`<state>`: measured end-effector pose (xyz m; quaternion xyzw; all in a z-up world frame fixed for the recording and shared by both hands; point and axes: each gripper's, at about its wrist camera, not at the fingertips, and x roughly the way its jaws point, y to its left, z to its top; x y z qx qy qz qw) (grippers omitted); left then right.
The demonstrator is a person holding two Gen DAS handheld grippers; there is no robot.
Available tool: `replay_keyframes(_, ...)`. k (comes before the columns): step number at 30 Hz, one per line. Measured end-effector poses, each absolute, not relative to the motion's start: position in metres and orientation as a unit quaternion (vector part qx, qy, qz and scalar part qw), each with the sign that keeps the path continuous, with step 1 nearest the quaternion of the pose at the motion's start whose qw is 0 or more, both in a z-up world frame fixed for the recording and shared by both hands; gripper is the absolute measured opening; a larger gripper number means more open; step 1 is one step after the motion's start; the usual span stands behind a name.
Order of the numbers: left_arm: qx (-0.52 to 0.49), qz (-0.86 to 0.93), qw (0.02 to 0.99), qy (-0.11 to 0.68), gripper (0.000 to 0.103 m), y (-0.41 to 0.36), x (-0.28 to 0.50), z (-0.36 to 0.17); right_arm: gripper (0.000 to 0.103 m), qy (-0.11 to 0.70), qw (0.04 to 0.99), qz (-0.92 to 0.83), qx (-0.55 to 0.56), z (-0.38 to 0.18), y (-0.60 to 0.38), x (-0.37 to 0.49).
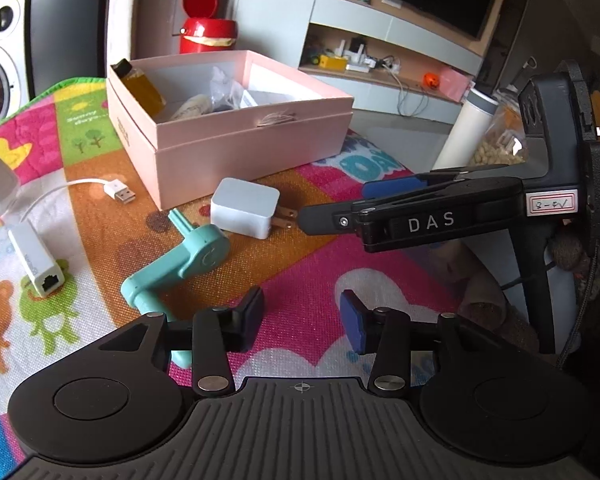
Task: Organize rigid objects
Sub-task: 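Grasp the teal crank with the left gripper while the right gripper grasps the white square charger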
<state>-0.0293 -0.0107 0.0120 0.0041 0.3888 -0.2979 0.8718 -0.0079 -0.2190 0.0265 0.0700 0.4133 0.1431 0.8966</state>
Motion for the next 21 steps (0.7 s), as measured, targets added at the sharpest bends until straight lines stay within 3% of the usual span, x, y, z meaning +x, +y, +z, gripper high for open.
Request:
replay_keyframes(6, -0.008, -0.226, 0.916, 0.331, 0.042, 0.029, -0.032, 0.036, 0.091, 0.412, 0.897, 0.141, 0.074, 0.027, -0.221, -0.008)
replay_keyframes(19, 0.058, -0.179, 0.914, 0.360, 0.043, 0.020, -0.002, 0.007, 0.091, 0.411, 0.894, 0.178, 0.013, 0.031, -0.194, -0.001)
replay_keyframes(21, 0.054, -0.170, 0.917, 0.356, 0.043, 0.019, -0.005, 0.006, 0.084, 0.413, 0.890, 0.196, 0.007, 0.033, -0.183, 0.007)
